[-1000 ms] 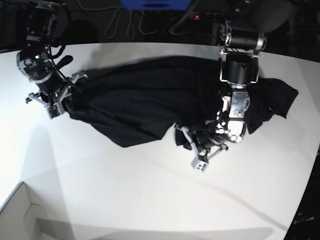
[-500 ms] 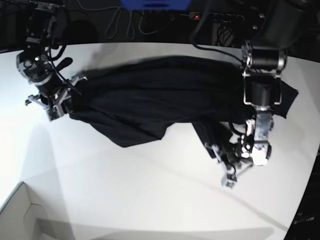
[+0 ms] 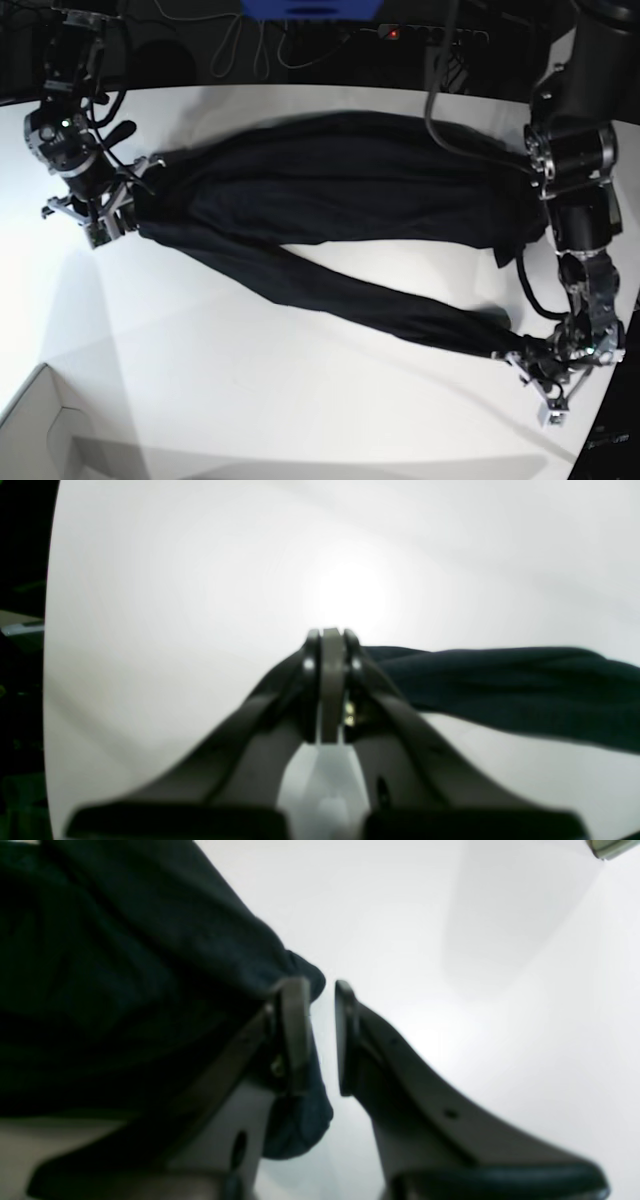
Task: Layout the t-shirt on the table in an organized manner, then fold the t-shirt properly
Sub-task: 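Hold the shirt with both grippers and drag it toward the table edge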
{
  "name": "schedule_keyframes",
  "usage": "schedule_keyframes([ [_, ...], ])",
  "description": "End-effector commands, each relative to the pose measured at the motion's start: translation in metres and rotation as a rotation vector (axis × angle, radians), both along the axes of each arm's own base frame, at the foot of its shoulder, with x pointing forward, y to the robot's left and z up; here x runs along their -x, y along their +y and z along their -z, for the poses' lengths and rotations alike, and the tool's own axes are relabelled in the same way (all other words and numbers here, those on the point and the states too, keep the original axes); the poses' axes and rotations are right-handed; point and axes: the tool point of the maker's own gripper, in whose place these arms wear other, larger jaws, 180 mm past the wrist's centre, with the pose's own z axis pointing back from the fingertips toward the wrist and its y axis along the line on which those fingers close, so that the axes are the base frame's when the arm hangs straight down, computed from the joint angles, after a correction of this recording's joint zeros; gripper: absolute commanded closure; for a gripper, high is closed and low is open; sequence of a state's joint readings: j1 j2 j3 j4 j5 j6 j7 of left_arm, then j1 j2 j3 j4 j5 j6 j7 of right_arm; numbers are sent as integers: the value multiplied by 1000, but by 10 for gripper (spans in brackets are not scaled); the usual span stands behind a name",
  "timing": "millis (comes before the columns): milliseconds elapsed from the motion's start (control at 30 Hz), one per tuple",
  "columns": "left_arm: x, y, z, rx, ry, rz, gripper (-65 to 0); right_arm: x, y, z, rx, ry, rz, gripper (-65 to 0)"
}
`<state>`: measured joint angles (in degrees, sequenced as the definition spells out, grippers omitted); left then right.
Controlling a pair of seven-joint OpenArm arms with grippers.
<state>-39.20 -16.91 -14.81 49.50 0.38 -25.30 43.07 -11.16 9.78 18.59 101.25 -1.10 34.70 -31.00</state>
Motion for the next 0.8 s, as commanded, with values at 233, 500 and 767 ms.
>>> schedule_keyframes([
  [233,-2,48,-34,81,-141,-138,-2,-8,1,-13,-6,-50,-7,-104],
  [500,26,52,9,84,-60,-156,-2,-9,0,-16,0,-56,-8,-107],
  [767,37,53,25,82,-28,-157,-2,-10,3,-39,28,-117,-24,-298],
])
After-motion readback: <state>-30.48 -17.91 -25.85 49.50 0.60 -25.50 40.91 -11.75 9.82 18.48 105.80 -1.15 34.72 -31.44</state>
